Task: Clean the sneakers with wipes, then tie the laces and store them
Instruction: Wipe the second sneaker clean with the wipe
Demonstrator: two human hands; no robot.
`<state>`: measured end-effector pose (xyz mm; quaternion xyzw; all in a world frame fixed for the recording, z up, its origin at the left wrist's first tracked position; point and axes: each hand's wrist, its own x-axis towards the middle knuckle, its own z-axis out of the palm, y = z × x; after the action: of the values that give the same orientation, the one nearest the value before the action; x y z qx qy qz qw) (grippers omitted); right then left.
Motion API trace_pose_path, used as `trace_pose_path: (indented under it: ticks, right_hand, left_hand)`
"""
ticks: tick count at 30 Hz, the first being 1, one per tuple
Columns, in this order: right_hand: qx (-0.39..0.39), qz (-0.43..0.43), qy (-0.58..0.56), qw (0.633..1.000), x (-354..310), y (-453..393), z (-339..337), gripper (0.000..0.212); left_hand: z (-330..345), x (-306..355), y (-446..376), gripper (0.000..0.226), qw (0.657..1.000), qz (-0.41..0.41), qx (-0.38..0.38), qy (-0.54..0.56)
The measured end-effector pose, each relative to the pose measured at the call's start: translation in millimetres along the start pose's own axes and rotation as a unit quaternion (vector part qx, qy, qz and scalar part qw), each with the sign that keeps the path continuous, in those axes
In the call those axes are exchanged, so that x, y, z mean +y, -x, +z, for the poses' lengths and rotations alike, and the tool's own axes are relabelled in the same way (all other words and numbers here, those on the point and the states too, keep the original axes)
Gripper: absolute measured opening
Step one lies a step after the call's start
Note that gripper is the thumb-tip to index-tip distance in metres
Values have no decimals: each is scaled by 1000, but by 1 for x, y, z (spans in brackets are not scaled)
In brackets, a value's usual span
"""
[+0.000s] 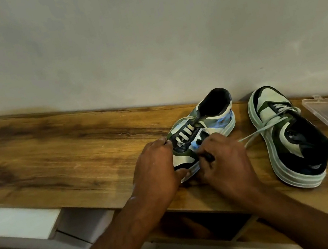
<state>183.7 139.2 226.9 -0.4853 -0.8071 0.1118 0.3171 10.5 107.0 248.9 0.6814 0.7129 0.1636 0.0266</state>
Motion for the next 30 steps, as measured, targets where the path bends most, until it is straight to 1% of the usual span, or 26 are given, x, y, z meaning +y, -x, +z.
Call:
trace_pose_path:
  ticks: [2,3,4,7,9,11,16,18,20,23,25,27,30]
  right_hand:
    - [-22,-34,-8,999,-5,7,3,22]
    - [-20,-35,-10,999,-1,5,1,21]
    - [-6,-24,-8,1000,7,1,-3,19]
    - [62,45,5,997,37,-17,-19,16]
    - [88,71,8,994,44,-20,-23,14]
    - [76,60,5,995,33,-12,-17,17]
    - [-18,-23,-18,999,-2,12,5,21]
    - [-19,-26,-21,999,1,8,4,20]
    - [10,1,-21,1000,12,-3,-4,17]
    - [88,46,-21,995,34,-17,-19,17]
    - [110,59,-23,992,38,-20,-23,16]
    - [91,40,-12,995,29,-15,-17,19]
    - [20,-19,-6,1000,3,0,0,22]
  left_hand:
    - [0,0,0,81,1000,-3,0,-3]
    - [-1,0,-1,82,1000,-2,-1,-2]
    - [-2,0,-1,83,1000,-1,-4,1]
    - [-4,1,-2,84,1000,0,-13,6]
    - [-4,1,-1,84,1000,1,-14,7]
    - [-3,1,-1,83,1000,-2,-14,8]
    - [-3,1,-1,82,1000,-4,-7,-1]
    - [-3,1,-1,83,1000,-4,-8,3]
    - [-4,2,-1,85,1000,-3,-12,7]
    - [-5,2,-1,83,1000,-1,-13,11]
    - [-5,2,0,80,1000,0,-11,14]
    - [-5,2,0,80,1000,1,-11,13]
    - [-6,2,0,79,1000,-2,-10,1]
